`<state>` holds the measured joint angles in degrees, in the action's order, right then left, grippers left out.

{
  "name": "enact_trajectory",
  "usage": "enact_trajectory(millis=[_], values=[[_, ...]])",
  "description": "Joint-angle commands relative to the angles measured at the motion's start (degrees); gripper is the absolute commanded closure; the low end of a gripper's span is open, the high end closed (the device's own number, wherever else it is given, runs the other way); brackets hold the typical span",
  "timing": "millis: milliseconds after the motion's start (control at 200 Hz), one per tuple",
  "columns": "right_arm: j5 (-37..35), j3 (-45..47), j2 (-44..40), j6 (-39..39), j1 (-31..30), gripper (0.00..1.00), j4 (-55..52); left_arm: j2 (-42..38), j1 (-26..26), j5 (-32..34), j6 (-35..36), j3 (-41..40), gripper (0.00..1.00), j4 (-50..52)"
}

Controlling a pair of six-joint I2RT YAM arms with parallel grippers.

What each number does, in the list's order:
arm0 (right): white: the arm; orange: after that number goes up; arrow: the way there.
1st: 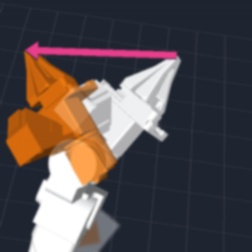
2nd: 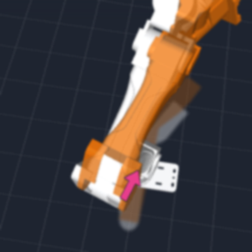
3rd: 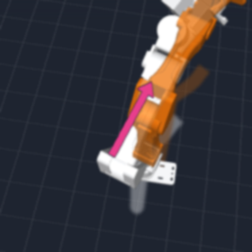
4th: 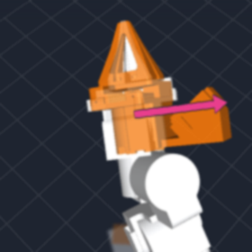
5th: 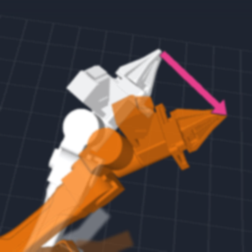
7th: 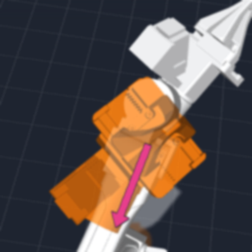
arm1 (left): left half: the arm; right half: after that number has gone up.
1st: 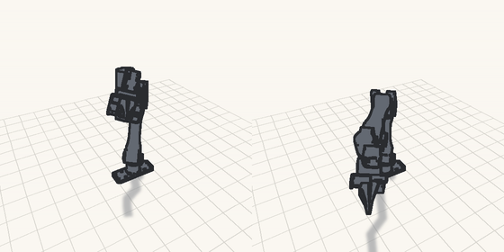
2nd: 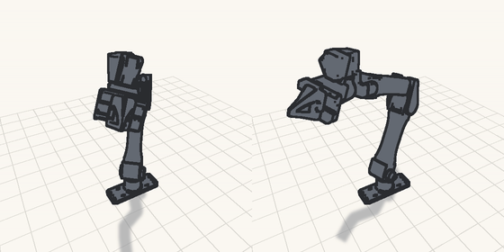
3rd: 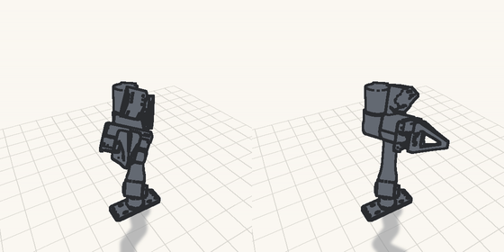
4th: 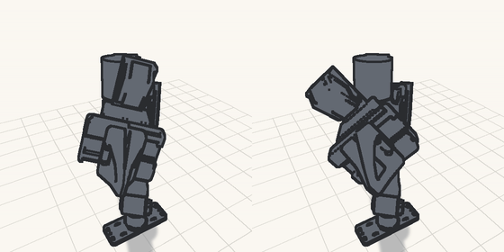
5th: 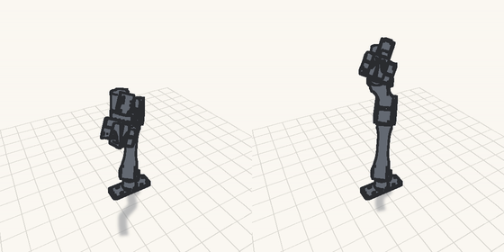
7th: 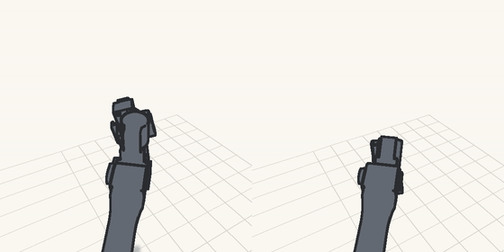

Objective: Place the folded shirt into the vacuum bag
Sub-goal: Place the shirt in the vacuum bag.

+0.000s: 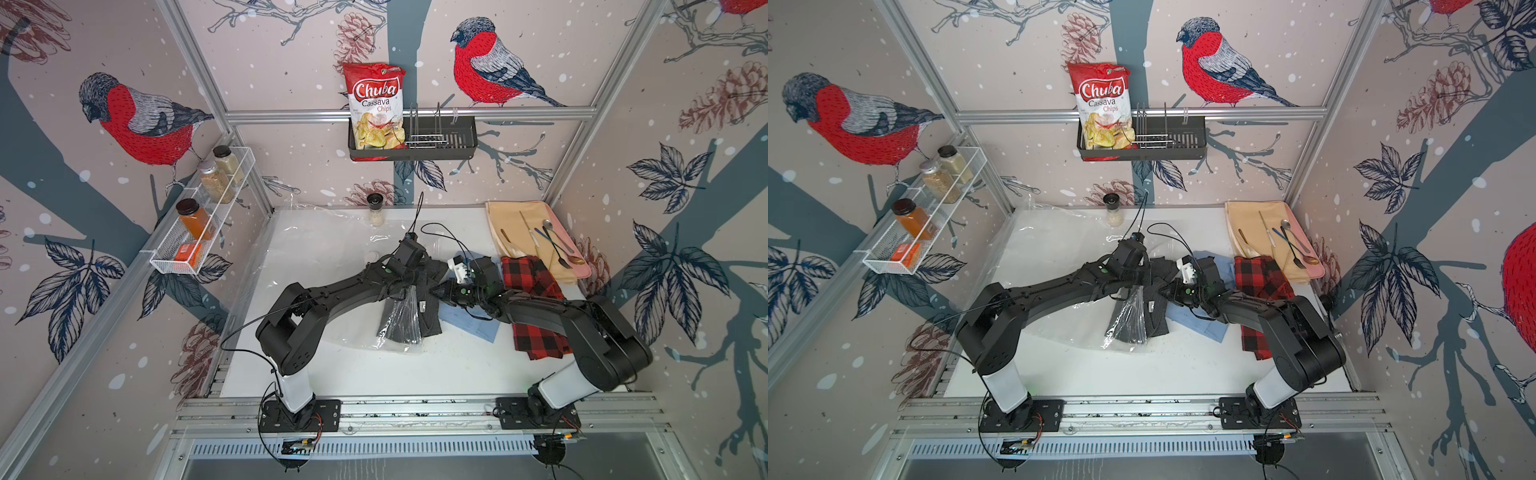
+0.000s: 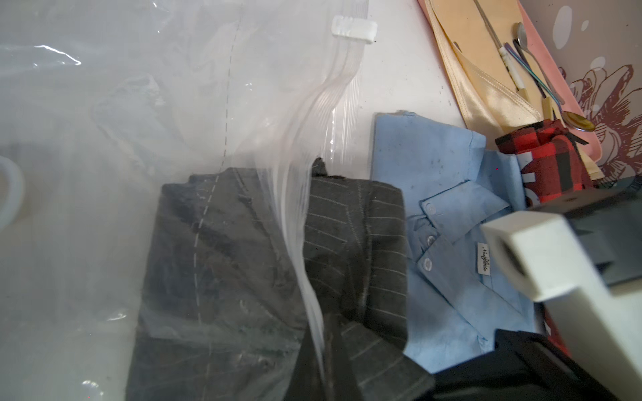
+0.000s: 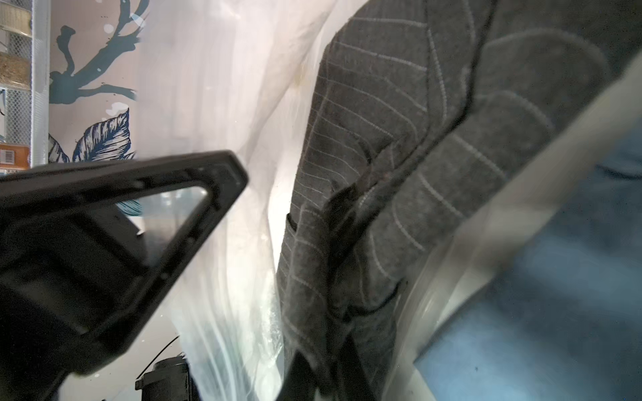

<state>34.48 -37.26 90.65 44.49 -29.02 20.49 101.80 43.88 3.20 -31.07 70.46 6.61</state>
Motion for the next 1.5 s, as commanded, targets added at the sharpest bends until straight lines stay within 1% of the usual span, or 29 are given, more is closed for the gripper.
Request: enact_trajectory(millis=[0, 130, 290, 520, 720, 1031, 1251, 1496], values=[[-1.6, 0.6, 1.6, 3.1, -0.3, 0.95, 4.8, -1.4, 0.1, -0.7, 0.4, -0.5, 1.0, -2.0], [-3.7, 1.4, 2.5, 4.6, 0.1, 0.96, 6.5, -2.4, 0.1, -0.6, 0.1, -1.5, 1.0, -2.1], [-5.3, -0.1, 3.7, 7.1, 0.0, 0.96, 8.8, -3.2, 0.1, -1.5, -0.3, -2.2, 1.0, -2.7], [-6.6, -2.2, 8.5, 12.5, -2.5, 0.97, 16.2, -4.2, 0.1, -1.1, -1.0, -3.3, 1.0, -3.4], [-7.5, -4.9, 13.4, 14.4, -6.0, 0.98, 18.9, -5.0, 0.1, -1.7, -1.5, -3.7, 1.0, -3.8], [-9.8, -4.4, 16.0, 16.4, -5.9, 0.98, 22.7, -9.8, 0.1, -0.8, -1.8, -5.0, 1.0, -3.5], [-11.4, -8.5, 20.9, 20.8, -7.2, 0.98, 26.8, -10.7, 0.1, -0.3, -1.6, -5.0, 1.0, -2.9], [-14.6, -16.6, 27.9, 24.7, -11.1, 0.98, 27.9, -11.0, 0.1, -1.0, -2.1, -5.2, 1.0, -2.9]])
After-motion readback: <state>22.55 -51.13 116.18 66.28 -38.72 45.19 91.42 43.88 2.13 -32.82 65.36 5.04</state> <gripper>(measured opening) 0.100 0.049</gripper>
